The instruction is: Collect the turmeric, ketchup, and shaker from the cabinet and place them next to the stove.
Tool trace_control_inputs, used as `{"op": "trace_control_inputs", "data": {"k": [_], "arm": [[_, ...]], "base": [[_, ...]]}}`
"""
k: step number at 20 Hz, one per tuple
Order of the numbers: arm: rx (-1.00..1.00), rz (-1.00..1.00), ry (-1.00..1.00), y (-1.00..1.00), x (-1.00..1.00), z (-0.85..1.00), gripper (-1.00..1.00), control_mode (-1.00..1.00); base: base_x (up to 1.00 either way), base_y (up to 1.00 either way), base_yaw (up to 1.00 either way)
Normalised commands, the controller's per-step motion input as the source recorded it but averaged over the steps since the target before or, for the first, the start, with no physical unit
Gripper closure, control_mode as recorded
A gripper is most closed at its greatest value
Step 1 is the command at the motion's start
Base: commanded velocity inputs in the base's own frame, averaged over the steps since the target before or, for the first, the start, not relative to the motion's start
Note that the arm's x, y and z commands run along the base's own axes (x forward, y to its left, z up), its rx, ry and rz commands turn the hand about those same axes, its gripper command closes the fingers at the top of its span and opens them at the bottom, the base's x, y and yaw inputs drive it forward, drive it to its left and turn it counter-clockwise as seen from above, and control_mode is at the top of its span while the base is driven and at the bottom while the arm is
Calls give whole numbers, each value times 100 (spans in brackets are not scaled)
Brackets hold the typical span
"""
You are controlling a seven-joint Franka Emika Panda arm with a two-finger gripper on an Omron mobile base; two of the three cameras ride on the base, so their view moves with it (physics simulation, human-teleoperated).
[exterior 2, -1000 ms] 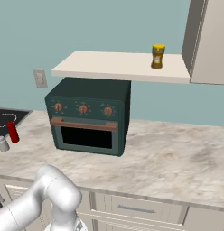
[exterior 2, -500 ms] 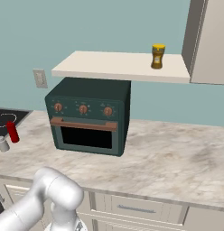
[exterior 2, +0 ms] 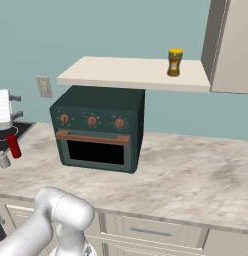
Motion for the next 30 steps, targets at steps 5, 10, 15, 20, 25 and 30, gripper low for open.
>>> {"op": "trace_control_inputs", "data": {"k": [5,10,15,20,25,30], "arm": [[0,0,0,-98,26,42,-100,-100],[0,0,0,-100,24,45,-100,-100],[0,0,0,-100,23,45,-100,-100],[0,0,0,-97,21,40,-100,-100],[0,0,2,-96,20,29,-100,-100],[0,2,10,-91,18,16,-100,-100]], "base": [[0,0,0],[0,0,0],[0,0,0],[0,0,0],[0,0,0],[0,0,0]]}}
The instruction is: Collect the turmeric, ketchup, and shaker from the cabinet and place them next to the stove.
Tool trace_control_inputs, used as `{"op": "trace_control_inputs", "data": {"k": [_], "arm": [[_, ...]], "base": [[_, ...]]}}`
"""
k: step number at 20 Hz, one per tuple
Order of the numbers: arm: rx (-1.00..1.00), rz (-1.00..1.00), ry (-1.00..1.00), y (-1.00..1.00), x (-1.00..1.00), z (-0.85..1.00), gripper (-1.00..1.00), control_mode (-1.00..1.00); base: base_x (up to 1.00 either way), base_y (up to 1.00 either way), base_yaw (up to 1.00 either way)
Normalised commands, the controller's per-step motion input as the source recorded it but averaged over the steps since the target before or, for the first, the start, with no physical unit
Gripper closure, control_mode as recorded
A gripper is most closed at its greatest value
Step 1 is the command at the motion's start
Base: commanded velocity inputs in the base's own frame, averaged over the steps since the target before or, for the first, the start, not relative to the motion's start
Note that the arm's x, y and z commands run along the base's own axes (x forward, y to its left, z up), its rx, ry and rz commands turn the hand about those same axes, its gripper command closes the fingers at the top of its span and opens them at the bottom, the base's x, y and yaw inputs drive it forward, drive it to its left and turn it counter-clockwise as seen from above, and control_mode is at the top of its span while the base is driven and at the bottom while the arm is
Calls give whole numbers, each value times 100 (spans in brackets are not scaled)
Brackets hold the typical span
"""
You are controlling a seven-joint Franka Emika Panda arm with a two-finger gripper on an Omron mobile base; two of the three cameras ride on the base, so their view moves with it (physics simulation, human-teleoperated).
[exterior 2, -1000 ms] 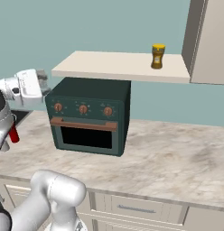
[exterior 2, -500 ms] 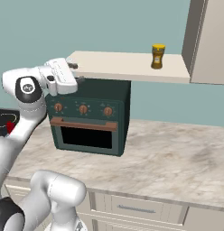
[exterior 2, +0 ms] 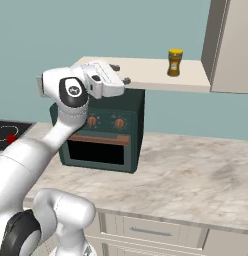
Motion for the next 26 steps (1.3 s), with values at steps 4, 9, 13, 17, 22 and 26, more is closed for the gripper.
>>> {"op": "trace_control_inputs", "data": {"k": [4,9,13,17,22,26], "arm": [[0,6,10,-84,6,18,-100,-100],[0,8,1,-67,0,14,-100,-100],[0,0,3,-1,10,5,-100,-100],[0,0,5,0,7,0,-100,-100],[0,0,0,0,10,0,-100,-100],[0,0,1,-8,34,0,-100,-100]], "base": [[0,0,0],[0,0,0],[0,0,0],[0,0,0],[0,0,0],[0,0,0]]}}
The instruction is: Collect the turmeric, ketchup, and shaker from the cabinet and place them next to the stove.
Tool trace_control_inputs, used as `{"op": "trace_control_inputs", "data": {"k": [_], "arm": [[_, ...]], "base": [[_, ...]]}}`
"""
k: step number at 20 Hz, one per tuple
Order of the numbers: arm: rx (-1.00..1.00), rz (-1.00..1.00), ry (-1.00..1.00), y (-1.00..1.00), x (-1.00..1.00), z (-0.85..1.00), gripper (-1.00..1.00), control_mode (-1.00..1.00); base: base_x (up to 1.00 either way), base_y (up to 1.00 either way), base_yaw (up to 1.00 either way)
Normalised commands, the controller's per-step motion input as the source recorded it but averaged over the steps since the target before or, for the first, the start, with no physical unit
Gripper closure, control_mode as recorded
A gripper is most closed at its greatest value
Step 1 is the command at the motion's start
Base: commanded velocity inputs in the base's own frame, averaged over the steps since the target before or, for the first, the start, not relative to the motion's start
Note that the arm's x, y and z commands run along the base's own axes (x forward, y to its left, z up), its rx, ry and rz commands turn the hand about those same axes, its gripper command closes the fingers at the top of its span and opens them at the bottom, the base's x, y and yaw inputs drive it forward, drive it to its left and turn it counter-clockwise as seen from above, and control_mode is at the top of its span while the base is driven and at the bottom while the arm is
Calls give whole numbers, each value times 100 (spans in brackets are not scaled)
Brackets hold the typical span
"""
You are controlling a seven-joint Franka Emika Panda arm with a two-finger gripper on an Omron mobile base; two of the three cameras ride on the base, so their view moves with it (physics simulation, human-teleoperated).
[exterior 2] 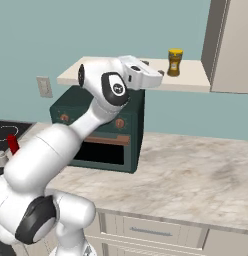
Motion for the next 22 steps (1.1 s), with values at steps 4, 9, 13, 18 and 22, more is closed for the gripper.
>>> {"op": "trace_control_inputs", "data": {"k": [4,9,13,18,22], "arm": [[0,0,3,-10,42,0,-100,-100],[0,1,3,-3,25,0,-100,-100],[0,8,3,0,17,0,-100,-100],[0,23,0,-5,16,-1,-100,-100],[2,25,0,-34,23,0,-100,-100]], "base": [[0,0,0],[0,0,0],[0,0,0],[0,0,0],[0,0,0]]}}
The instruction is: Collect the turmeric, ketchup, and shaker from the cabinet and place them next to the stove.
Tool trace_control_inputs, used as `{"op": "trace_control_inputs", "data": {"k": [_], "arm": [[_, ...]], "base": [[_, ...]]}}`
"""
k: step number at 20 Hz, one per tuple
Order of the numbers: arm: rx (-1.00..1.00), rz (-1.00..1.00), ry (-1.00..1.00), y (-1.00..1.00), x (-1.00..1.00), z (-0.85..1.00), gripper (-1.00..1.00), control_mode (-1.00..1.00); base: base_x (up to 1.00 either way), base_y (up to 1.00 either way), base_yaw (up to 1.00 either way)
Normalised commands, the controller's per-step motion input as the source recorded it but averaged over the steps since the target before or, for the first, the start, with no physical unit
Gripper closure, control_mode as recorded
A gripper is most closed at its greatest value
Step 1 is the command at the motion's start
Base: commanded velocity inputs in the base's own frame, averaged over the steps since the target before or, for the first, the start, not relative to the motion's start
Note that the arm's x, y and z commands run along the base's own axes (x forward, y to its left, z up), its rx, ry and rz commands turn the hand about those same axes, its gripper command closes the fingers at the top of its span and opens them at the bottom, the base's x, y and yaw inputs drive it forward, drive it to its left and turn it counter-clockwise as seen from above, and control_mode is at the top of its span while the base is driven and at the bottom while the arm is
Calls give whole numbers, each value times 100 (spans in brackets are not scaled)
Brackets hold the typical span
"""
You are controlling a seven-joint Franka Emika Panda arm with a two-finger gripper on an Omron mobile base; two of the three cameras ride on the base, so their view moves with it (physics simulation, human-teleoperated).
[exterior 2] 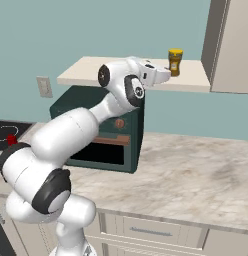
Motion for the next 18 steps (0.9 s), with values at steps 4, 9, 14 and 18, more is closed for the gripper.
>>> {"op": "trace_control_inputs", "data": {"k": [4,9,14,18], "arm": [[5,16,0,-57,17,0,-100,-100],[0,3,0,-36,8,-1,-100,-100],[0,0,0,-6,0,0,-100,-100],[-2,0,0,0,0,4,-100,-100]], "base": [[0,0,0],[0,0,0],[0,0,0],[0,0,0]]}}
